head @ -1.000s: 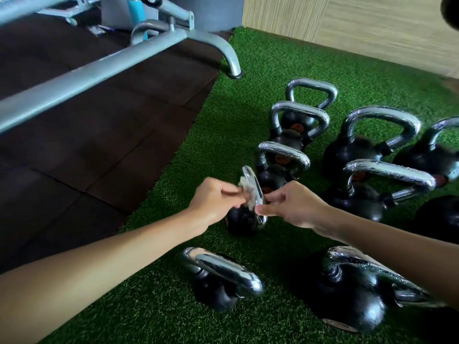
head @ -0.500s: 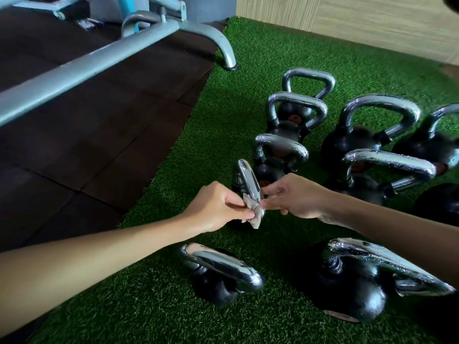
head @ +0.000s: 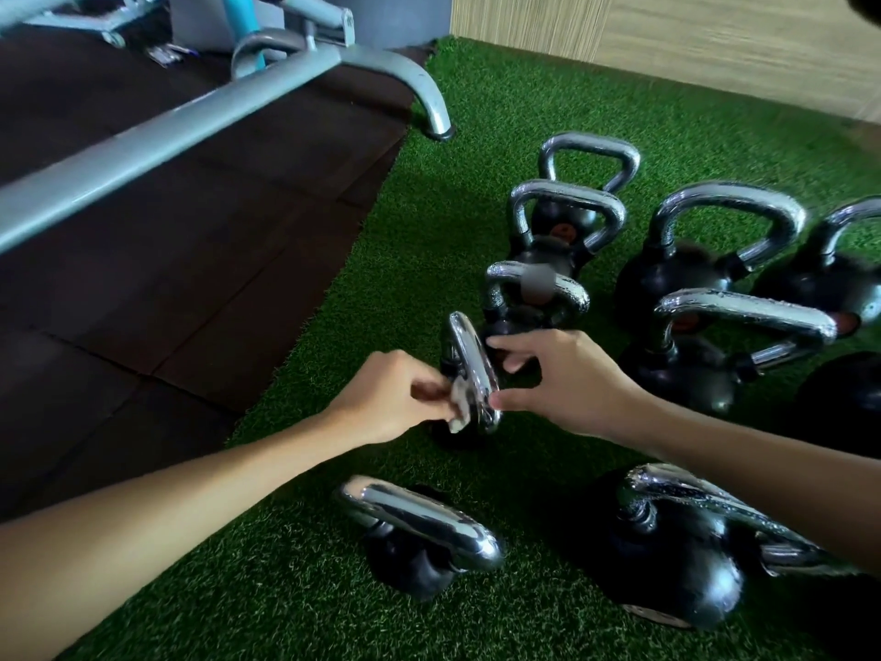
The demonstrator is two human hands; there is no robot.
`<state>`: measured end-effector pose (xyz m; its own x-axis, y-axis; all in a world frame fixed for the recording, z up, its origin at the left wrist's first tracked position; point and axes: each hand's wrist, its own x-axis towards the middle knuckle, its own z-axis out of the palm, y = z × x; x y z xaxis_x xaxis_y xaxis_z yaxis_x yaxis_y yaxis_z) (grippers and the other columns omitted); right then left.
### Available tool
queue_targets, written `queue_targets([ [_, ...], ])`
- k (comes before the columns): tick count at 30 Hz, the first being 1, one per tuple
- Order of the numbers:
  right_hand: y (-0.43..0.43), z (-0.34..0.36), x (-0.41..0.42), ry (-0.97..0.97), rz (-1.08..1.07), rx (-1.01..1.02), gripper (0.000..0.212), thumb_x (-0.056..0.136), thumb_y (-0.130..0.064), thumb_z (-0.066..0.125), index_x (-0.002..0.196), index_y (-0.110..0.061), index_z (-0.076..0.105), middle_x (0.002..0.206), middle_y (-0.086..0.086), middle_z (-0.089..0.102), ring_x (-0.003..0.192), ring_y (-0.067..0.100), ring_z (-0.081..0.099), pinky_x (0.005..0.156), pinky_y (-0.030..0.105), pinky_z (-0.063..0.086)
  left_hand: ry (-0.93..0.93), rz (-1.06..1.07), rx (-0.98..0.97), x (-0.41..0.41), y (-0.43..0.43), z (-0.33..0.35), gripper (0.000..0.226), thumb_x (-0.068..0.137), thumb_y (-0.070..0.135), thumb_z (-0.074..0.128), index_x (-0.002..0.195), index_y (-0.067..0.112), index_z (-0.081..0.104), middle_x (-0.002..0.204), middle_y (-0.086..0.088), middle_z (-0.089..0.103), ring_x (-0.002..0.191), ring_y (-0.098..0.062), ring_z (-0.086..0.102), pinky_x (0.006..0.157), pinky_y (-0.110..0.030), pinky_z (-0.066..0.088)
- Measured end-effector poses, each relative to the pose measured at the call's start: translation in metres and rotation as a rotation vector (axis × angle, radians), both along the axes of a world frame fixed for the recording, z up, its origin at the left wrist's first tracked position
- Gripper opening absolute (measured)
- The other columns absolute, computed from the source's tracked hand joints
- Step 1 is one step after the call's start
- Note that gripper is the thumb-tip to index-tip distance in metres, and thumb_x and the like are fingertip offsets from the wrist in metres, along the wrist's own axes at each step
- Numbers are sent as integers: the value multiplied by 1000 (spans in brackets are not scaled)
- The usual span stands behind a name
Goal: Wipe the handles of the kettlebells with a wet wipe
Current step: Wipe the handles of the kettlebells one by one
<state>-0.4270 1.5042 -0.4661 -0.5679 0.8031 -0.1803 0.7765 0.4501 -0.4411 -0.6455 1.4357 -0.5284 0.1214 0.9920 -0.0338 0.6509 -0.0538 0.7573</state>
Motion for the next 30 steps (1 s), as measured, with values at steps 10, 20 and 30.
queue_targets([
  [10, -4, 24, -4, 507, -23, -151, 18, 80, -42, 80, 99, -41, 80, 65, -22, 70, 51, 2, 40, 49, 18, 27, -141, 136, 266, 3, -7, 59, 30, 75, 29, 90, 99, 27, 72, 90, 20, 77, 85, 1, 71, 68, -13, 47],
  [20, 26, 6, 17, 397, -316, -16, 3, 83, -36, 80, 82, -34, 81, 54, -12, 64, 43, 2, 44, 39, 15, 30, 183, 174, -243, 26, 39, 42, 138, 49, 82, 82, 161, 31, 18, 163, -1, 32, 151, -22, 24, 117, -46, 36],
  [30, 49, -34, -27, 330, -344, -137, 14, 78, -34, 85, 85, -23, 79, 77, -5, 73, 71, 10, 67, 58, 25, 51, 37, 88, -174, -39, 18, 10, 124, 45, 87, 80, 151, 56, 26, 154, 15, 43, 143, -3, 36, 117, -44, 37],
])
